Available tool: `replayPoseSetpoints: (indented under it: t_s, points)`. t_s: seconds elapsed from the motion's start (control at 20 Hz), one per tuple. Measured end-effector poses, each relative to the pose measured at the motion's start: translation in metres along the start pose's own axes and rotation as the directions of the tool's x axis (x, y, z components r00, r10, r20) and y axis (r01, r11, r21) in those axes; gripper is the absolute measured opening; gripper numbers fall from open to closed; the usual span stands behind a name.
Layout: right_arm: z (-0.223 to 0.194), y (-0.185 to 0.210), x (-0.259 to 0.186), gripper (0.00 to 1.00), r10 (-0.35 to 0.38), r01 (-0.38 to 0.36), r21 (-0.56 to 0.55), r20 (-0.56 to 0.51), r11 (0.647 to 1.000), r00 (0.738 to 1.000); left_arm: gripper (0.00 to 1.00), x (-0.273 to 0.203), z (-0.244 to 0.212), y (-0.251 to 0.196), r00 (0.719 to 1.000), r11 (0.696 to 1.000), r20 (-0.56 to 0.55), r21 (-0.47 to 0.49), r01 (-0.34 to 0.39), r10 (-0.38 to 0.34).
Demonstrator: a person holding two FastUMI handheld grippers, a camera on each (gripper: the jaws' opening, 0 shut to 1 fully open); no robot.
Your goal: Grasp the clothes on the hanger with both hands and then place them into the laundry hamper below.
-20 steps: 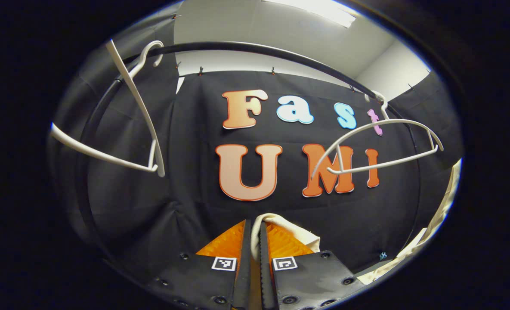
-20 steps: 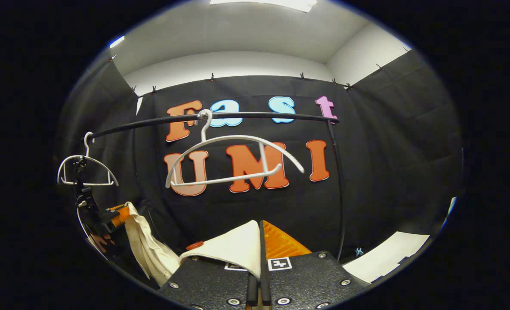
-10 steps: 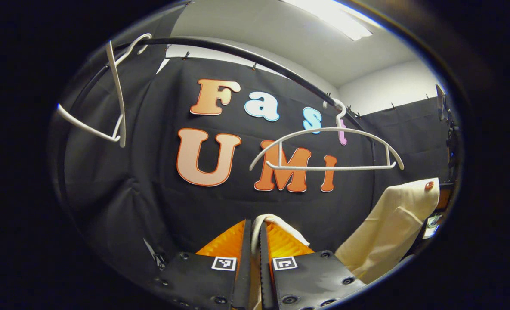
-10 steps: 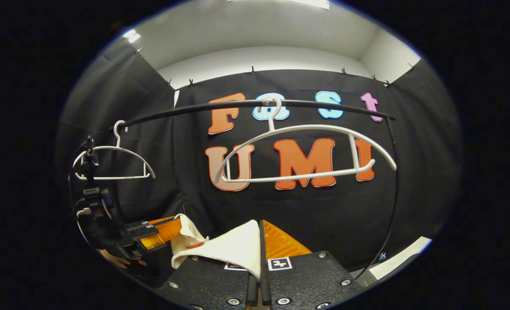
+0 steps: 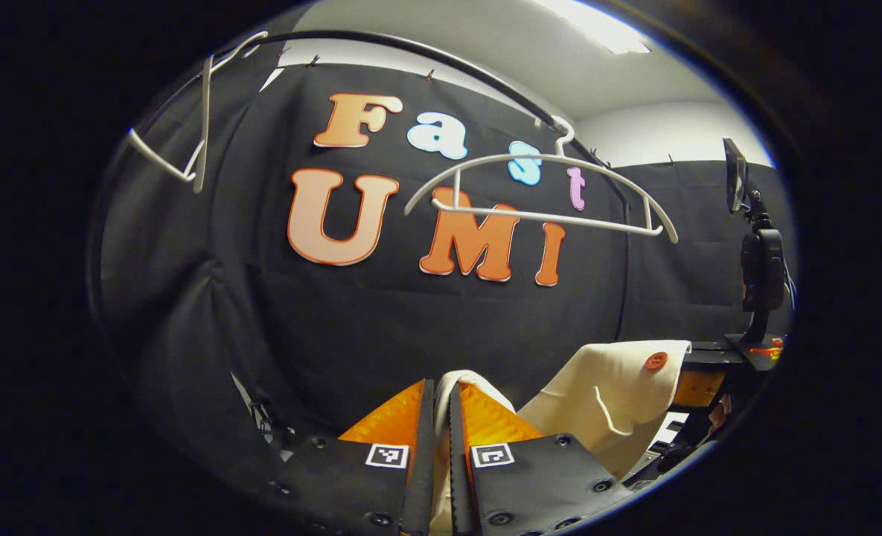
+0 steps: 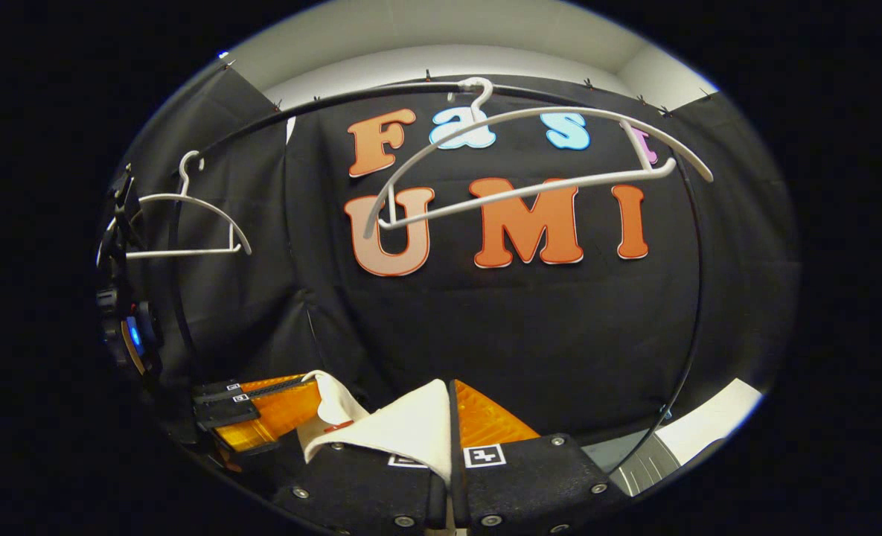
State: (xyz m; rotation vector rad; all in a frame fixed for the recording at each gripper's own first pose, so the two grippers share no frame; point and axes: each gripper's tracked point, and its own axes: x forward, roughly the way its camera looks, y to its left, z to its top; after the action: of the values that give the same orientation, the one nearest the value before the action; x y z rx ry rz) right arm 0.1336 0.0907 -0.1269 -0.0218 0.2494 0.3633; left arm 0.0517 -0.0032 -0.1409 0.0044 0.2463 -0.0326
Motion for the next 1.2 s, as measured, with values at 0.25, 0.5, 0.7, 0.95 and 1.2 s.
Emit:
replayPoseSetpoints:
  t_s: [0.25,0.5,0.7,0.95,1.2]
  points:
    - [-0.089,-0.005,0.021,0.08,-0.042,0.052,0.052,-0.170,0.997,0.984,0.17,0.007,-0.084,0.008,0.983,0.999,-0.180,-0.021,-0.037,0.033]
    - [-0.173,-0.026,0.036,0.09,-0.099,0.124,0.060,-0.314,0.991,0.944,0.17,0.011,-0.151,0.015,0.943,0.997,-0.325,-0.015,-0.074,0.065]
    - [-0.212,-0.027,0.044,0.06,-0.105,0.146,0.077,-0.391,0.986,0.914,0.17,0.009,-0.190,0.017,0.902,0.995,-0.423,-0.020,-0.101,0.083]
    - [-0.263,-0.026,0.048,0.10,-0.089,0.147,0.080,-0.493,0.986,0.865,0.17,-0.001,-0.238,0.022,0.840,0.994,-0.536,-0.019,-0.108,0.081]
    - [-0.318,-0.032,0.035,0.21,-0.093,0.199,0.118,-0.591,0.973,0.802,0.18,-0.016,-0.293,0.037,0.758,0.986,-0.646,-0.041,-0.161,0.097]
